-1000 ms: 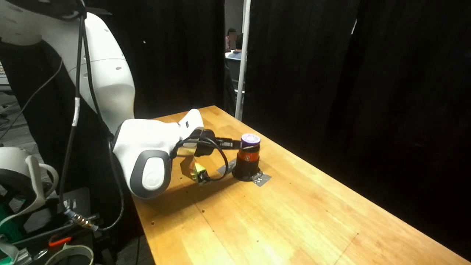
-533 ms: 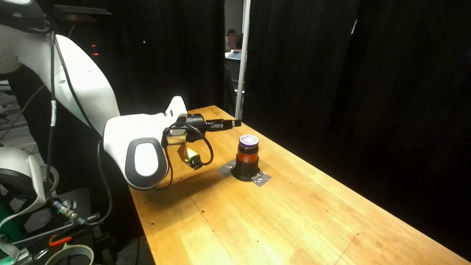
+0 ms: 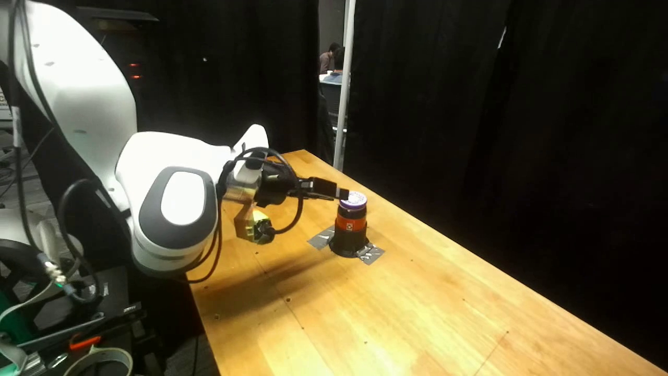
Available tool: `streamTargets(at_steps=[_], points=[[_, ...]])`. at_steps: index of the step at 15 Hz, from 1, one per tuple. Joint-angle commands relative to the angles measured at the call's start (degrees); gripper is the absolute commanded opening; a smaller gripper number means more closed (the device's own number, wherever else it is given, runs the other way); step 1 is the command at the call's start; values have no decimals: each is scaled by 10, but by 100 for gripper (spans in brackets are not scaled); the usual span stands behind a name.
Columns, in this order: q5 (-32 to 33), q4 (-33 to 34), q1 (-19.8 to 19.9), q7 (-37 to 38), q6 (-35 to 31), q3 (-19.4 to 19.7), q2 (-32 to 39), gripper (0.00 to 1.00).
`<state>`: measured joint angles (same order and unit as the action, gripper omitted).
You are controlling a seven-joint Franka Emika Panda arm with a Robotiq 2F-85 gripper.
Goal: Put a rubber band around the cup
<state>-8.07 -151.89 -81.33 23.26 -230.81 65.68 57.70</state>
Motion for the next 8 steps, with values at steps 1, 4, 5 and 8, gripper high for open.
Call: streamTargets(at_steps=[1, 4, 5, 8], points=[[165, -51, -95, -31, 155, 150, -141, 87], [277, -47, -185, -42, 305, 291, -226, 100], [301, -42, -222, -37, 356, 336, -244, 100], [240, -28, -345, -127, 503, 443, -309, 100]])
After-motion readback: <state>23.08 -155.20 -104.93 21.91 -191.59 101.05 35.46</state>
